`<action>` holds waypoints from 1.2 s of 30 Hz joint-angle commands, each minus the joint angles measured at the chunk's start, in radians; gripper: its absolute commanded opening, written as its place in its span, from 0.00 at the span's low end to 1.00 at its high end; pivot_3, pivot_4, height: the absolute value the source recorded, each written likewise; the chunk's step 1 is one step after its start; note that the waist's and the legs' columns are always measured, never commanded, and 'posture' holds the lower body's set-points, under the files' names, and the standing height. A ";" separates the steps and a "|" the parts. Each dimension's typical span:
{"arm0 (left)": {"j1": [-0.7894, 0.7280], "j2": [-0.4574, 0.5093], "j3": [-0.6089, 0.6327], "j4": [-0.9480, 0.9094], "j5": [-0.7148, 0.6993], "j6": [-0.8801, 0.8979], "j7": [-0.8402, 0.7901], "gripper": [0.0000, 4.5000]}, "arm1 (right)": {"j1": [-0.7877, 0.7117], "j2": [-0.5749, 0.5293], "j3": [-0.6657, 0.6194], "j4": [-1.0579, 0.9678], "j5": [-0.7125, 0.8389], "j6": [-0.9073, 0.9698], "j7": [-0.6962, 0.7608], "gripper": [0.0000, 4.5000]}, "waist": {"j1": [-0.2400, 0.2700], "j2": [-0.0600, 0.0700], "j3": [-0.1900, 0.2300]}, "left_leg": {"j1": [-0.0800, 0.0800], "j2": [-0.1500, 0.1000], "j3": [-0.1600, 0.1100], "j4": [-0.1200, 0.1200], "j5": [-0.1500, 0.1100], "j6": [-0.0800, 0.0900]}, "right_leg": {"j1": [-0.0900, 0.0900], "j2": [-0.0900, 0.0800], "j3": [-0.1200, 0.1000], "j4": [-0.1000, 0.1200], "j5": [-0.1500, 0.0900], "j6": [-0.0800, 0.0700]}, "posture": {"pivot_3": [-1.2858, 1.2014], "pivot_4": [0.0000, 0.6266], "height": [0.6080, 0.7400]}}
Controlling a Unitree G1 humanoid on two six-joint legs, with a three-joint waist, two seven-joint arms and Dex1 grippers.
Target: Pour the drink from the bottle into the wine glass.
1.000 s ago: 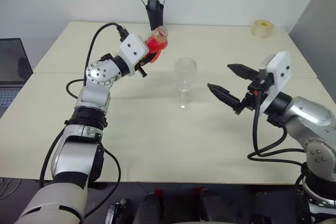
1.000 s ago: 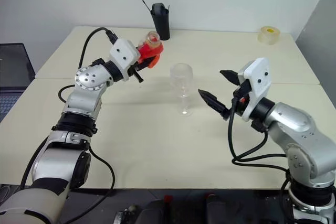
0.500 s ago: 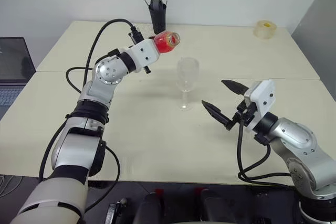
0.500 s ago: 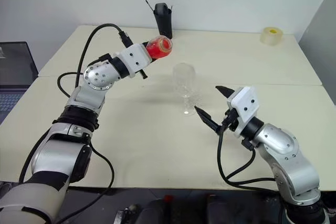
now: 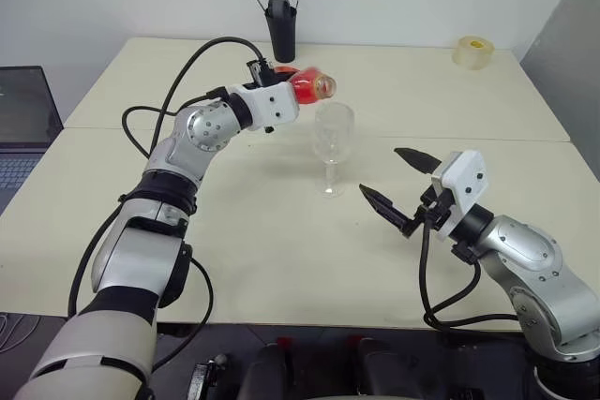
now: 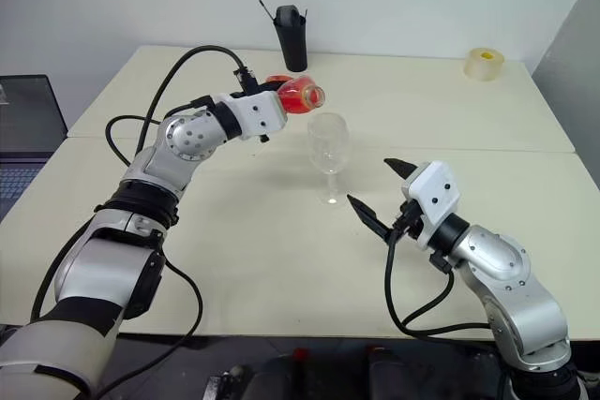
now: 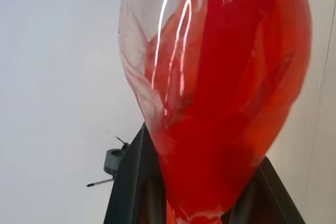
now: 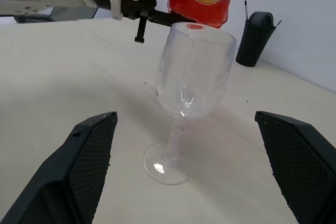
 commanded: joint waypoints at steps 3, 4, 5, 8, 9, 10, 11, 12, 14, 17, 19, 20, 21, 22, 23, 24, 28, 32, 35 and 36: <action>-0.053 0.025 -0.002 -0.015 0.026 -0.021 0.047 0.17 | -0.029 -0.010 0.001 -0.060 0.001 0.012 -0.009 1.00 | -0.001 0.000 0.000 | 0.000 0.000 0.000 0.000 0.000 0.000 | 0.000 0.000 0.000 0.000 0.000 0.000 | 0.52 0.24 1.00; -0.054 0.028 -0.005 -0.015 0.032 -0.022 0.052 0.17 | -0.032 -0.011 0.003 -0.060 0.000 0.015 -0.008 1.00 | 0.000 0.000 0.000 | 0.000 0.000 0.000 0.000 0.000 0.000 | 0.000 0.000 0.000 0.000 0.000 0.000 | 0.52 0.24 1.00; -0.054 0.029 -0.006 -0.014 0.036 -0.022 0.056 0.17 | -0.034 -0.011 0.004 -0.060 -0.001 0.016 -0.007 1.00 | 0.000 0.000 0.000 | 0.000 0.000 0.000 0.000 0.000 0.000 | 0.000 0.000 0.000 0.000 0.000 0.000 | 0.52 0.24 1.00; -0.056 0.038 -0.015 -0.016 0.059 -0.029 0.073 0.17 | -0.033 -0.015 0.006 -0.057 -0.002 0.016 -0.003 1.00 | 0.000 0.000 0.000 | 0.000 0.000 0.000 0.000 0.000 0.000 | 0.000 0.000 0.000 0.000 0.000 0.000 | 0.52 0.24 1.00; -0.057 0.042 -0.020 -0.019 0.070 -0.034 0.082 0.17 | -0.032 -0.017 0.006 -0.055 -0.003 0.014 -0.001 1.00 | 0.000 0.000 0.000 | 0.000 0.000 0.000 0.000 0.000 0.000 | 0.000 0.000 0.000 0.000 0.000 0.000 | 0.52 0.24 1.00; -0.057 0.045 -0.022 -0.021 0.077 -0.036 0.087 0.17 | -0.032 -0.018 0.007 -0.054 -0.003 0.013 0.000 1.00 | 0.000 0.000 0.000 | 0.000 0.000 0.000 0.000 0.000 0.000 | 0.000 0.000 0.000 0.000 0.000 0.000 | 0.52 0.24 1.00; -0.057 0.047 -0.024 -0.023 0.084 -0.039 0.093 0.17 | -0.031 -0.021 0.008 -0.053 -0.003 0.011 0.001 1.00 | 0.000 0.000 0.000 | 0.000 0.000 0.000 0.000 0.000 0.000 | 0.000 0.000 0.000 0.000 0.000 0.000 | 0.52 0.24 1.00; -0.058 0.050 -0.026 -0.026 0.091 -0.041 0.101 0.17 | -0.030 -0.023 0.009 -0.052 -0.003 0.010 0.003 1.00 | 0.000 0.000 0.000 | 0.000 0.000 0.000 0.000 0.000 0.000 | 0.000 0.000 0.000 0.000 0.000 0.000 | 0.52 0.24 1.00; -0.060 0.056 -0.032 -0.029 0.107 -0.046 0.114 0.17 | -0.031 -0.023 0.011 -0.050 -0.002 0.008 0.003 1.00 | 0.000 0.000 0.000 | 0.000 0.000 0.000 0.000 0.000 0.000 | 0.000 0.000 0.000 0.000 0.000 0.000 | 0.52 0.24 1.00; -0.063 0.063 -0.039 -0.032 0.124 -0.058 0.132 0.17 | -0.030 -0.019 0.010 -0.047 -0.002 0.003 0.001 1.00 | 0.000 0.000 0.000 | 0.000 0.000 0.000 0.000 0.000 0.000 | 0.000 0.000 0.000 0.000 0.000 0.000 | 0.52 0.24 1.00; -0.067 0.070 -0.049 -0.033 0.143 -0.066 0.150 0.17 | -0.030 -0.019 0.010 -0.045 -0.004 0.001 0.001 1.00 | 0.000 0.000 0.000 | 0.000 0.000 0.000 0.000 0.000 0.000 | 0.000 0.000 0.000 0.000 0.000 0.000 | 0.52 0.24 1.00; -0.070 0.071 -0.051 -0.030 0.147 -0.068 0.156 0.17 | -0.032 -0.019 0.010 -0.044 -0.004 0.001 0.001 1.00 | 0.000 0.000 0.000 | 0.000 0.000 0.000 0.000 0.000 0.000 | 0.000 0.000 0.000 0.000 0.000 0.000 | 0.52 0.24 1.00; -0.073 0.073 -0.053 -0.027 0.151 -0.070 0.163 0.17 | -0.033 -0.020 0.010 -0.043 -0.004 0.000 0.001 1.00 | 0.000 0.000 0.000 | 0.000 0.000 0.000 0.000 0.000 0.000 | 0.000 0.000 0.000 0.000 0.000 0.000 | 0.52 0.24 1.00; -0.077 0.075 -0.057 -0.025 0.159 -0.070 0.172 0.17 | -0.033 -0.020 0.009 -0.042 -0.005 -0.002 0.002 1.00 | 0.000 0.000 0.000 | 0.000 0.000 0.000 0.000 0.000 0.000 | 0.000 0.000 0.000 0.000 0.000 0.000 | 0.52 0.24 1.00; -0.079 0.075 -0.059 -0.024 0.165 -0.069 0.178 0.17 | -0.033 -0.021 0.008 -0.042 -0.005 -0.003 0.002 1.00 | 0.000 0.000 0.000 | 0.000 0.000 0.000 0.000 0.000 0.000 | 0.000 0.000 0.000 0.000 0.000 0.000 | 0.52 0.24 1.00; -0.081 0.076 -0.062 -0.022 0.170 -0.069 0.182 0.17 | -0.034 -0.021 0.007 -0.041 -0.006 -0.004 0.002 1.00 | 0.000 0.000 0.000 | 0.000 0.000 0.000 0.000 0.000 0.000 | 0.000 0.000 0.000 0.000 0.000 0.000 | 0.52 0.24 1.00; -0.093 0.089 -0.084 -0.016 0.209 -0.083 0.211 0.17 | -0.038 -0.014 0.003 -0.039 -0.009 -0.004 -0.010 1.00 | -0.001 0.000 0.000 | 0.000 0.000 0.000 0.000 0.000 0.000 | 0.000 0.000 0.000 0.001 0.000 0.000 | 0.52 0.24 1.00; -0.100 0.093 -0.096 -0.010 0.227 -0.092 0.235 0.17 | -0.035 -0.020 0.003 -0.038 -0.012 -0.001 -0.007 1.00 | 0.000 0.000 0.000 | 0.000 0.000 0.000 0.000 0.000 0.000 | 0.000 0.000 0.000 0.001 0.000 0.000 | 0.52 0.24 1.00; -0.105 0.097 -0.104 -0.007 0.246 -0.097 0.255 0.17 | -0.034 -0.020 0.004 -0.037 -0.015 0.000 -0.005 1.00 | 0.000 0.000 0.000 | 0.000 0.000 0.000 0.000 0.000 0.000 | 0.000 0.000 0.000 0.001 0.000 0.000 | 0.52 0.24 1.00; -0.107 0.097 -0.105 -0.004 0.250 -0.098 0.260 0.17 | -0.035 -0.020 0.005 -0.036 -0.016 0.000 -0.005 1.00 | 0.000 0.000 0.000 | 0.000 0.000 0.000 0.000 0.000 0.000 | 0.000 0.000 0.000 0.001 0.000 0.000 | 0.52 0.24 1.00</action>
